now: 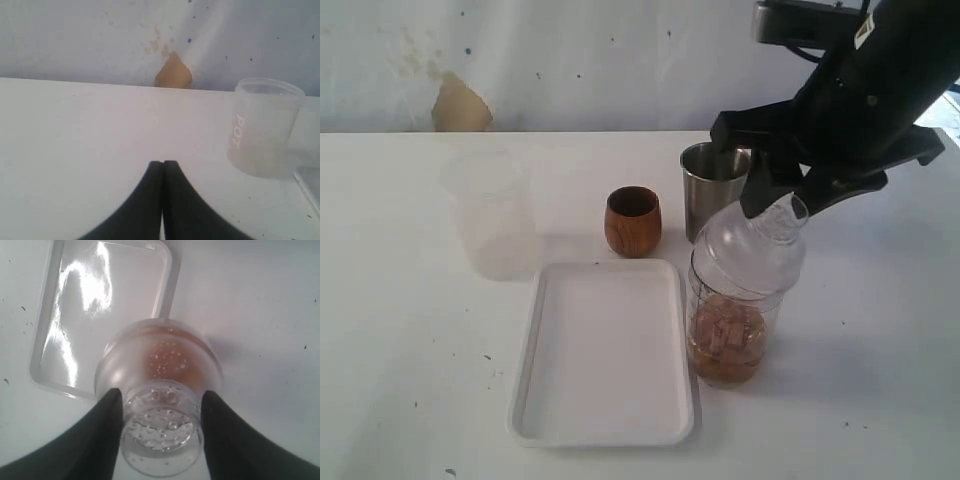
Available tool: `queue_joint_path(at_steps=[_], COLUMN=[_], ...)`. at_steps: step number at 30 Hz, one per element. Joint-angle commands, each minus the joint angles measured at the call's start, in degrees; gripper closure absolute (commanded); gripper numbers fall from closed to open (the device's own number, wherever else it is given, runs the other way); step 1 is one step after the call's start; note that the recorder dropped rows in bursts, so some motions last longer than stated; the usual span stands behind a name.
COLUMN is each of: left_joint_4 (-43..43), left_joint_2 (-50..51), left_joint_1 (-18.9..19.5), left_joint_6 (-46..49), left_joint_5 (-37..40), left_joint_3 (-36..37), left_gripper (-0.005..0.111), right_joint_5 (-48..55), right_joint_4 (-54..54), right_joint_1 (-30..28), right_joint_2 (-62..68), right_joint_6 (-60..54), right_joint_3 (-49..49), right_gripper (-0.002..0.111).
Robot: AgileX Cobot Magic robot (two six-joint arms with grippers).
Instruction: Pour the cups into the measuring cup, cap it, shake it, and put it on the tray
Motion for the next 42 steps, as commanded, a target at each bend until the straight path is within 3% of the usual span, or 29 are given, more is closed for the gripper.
queue_joint_path(at_steps=[1, 42], left_joint_4=[0.11, 0.11], left_joint_2=[-0.25, -0.25], left_joint_1=[-0.05, -0.05], left_joint_6=[0.02, 0.02], left_joint_5=[0.12, 0.12], left_joint_3=[0.31, 0.31], left_gripper=[0.107, 0.107], right_joint_5=[-1.91, -4.95], right_joint_4=[-0.02, 0.33], right_joint_1=[0.04, 0.04], right_joint_2=[-0.1, 0.85], right_joint_6=[0.19, 0.19], right_joint_3=[0.25, 1.57], right_gripper=[0.108, 0.108])
